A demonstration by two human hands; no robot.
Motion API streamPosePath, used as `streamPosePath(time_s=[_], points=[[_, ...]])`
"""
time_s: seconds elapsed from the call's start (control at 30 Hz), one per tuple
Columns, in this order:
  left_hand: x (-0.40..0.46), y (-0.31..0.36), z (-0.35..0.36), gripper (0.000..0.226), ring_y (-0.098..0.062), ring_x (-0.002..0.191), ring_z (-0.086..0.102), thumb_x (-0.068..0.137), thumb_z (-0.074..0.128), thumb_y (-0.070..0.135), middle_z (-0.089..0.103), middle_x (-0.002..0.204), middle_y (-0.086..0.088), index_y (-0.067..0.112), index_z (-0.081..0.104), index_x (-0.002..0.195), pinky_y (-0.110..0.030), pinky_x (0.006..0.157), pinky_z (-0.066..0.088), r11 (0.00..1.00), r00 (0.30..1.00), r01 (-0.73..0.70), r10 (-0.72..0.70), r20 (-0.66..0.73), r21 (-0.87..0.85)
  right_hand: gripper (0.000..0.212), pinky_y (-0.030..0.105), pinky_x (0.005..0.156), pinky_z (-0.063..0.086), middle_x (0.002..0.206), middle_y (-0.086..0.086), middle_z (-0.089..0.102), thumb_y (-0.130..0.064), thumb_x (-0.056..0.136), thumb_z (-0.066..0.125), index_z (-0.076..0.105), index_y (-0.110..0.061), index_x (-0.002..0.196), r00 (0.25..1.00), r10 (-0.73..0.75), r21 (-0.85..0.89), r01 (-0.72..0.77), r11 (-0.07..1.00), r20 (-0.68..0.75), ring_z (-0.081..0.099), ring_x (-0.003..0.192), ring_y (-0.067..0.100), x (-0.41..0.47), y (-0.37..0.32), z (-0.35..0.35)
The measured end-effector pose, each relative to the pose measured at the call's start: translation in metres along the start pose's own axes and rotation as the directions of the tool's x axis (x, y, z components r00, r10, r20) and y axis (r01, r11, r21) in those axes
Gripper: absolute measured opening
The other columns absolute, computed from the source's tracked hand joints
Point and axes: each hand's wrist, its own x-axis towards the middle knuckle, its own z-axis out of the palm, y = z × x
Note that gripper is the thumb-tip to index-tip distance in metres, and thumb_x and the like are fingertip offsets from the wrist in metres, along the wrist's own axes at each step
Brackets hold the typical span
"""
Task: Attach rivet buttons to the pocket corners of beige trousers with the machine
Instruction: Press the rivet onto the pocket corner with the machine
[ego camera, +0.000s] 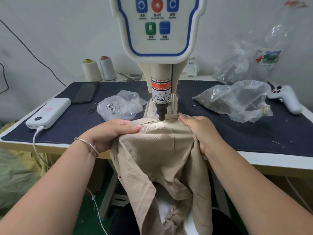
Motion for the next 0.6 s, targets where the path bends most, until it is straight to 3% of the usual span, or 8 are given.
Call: streamPosePath(time_s=[0.07, 0.17, 0.33, 0.5, 0.6], points=[[0.001, -0.003, 0.002, 0.036, -0.023, 0.093, 0.07, 0.087, 0.07, 0.028, 0.072, 0.11, -0.017, 0.003, 0.072, 0.113, -0.028, 0.077, 0.059, 0.995, 0.998, -0.062, 0.061, -0.007, -0.084, 0.047, 0.036, 0.075, 0.046, 0.096, 0.022, 0.064, -0.024, 0.091, 0.068, 0.059, 0.017, 0.113, 1.0, 0.006, 0.011, -0.006, 1.0, -0.001, 0.06, 0.085, 0.026, -0.001, -0.001, 0.0], [0.004, -0.01, 0.011, 0.042, -0.025, 0.099, 0.07, 0.088, 0.062, 0.023, 0.071, 0.118, -0.019, 0.001, 0.067, 0.123, -0.03, 0.078, 0.059, 0.976, 0.992, -0.111, 0.099, -0.073, -0.188, 0.046, 0.035, 0.074, 0.045, 0.091, 0.016, 0.061, -0.025, 0.092, 0.066, 0.06, 0.016, 0.112, 1.0, 0.003, 0.004, -0.003, 1.0, 0.003, 0.059, 0.083, 0.025, -0.003, -0.001, 0.0], [0.006, -0.013, 0.019, 0.026, -0.021, 0.076, 0.068, 0.086, 0.067, 0.022, 0.071, 0.093, -0.014, 0.006, 0.072, 0.106, -0.029, 0.063, 0.058, 0.975, 0.977, -0.116, 0.077, -0.198, -0.191, 0.049, 0.035, 0.074, 0.043, 0.091, 0.016, 0.06, -0.027, 0.093, 0.065, 0.058, 0.018, 0.113, 1.0, -0.004, -0.027, 0.004, 1.0, 0.021, 0.058, 0.083, 0.025, -0.004, -0.001, 0.0], [0.0, -0.011, 0.019, 0.063, -0.032, 0.087, 0.067, 0.07, 0.083, 0.035, 0.069, 0.106, -0.025, -0.002, 0.068, 0.118, -0.042, 0.084, 0.056, 0.981, 0.973, -0.055, 0.011, -0.231, -0.186, 0.057, 0.034, 0.075, 0.038, 0.095, 0.009, 0.054, -0.028, 0.093, 0.064, 0.049, 0.021, 0.118, 0.998, -0.024, -0.023, 0.026, 0.999, 0.055, 0.052, 0.085, 0.021, -0.007, -0.002, 0.005], [0.0, -0.009, 0.023, 0.051, -0.03, 0.085, 0.071, 0.068, 0.082, 0.038, 0.073, 0.105, -0.021, 0.009, 0.076, 0.109, -0.039, 0.079, 0.058, 0.983, 0.97, -0.046, 0.001, -0.244, -0.18, 0.057, 0.033, 0.076, 0.037, 0.098, 0.021, 0.064, -0.03, 0.093, 0.063, 0.05, 0.02, 0.119, 0.998, -0.047, -0.063, 0.05, 0.997, 0.05, 0.051, 0.086, 0.019, -0.007, -0.001, 0.007]])
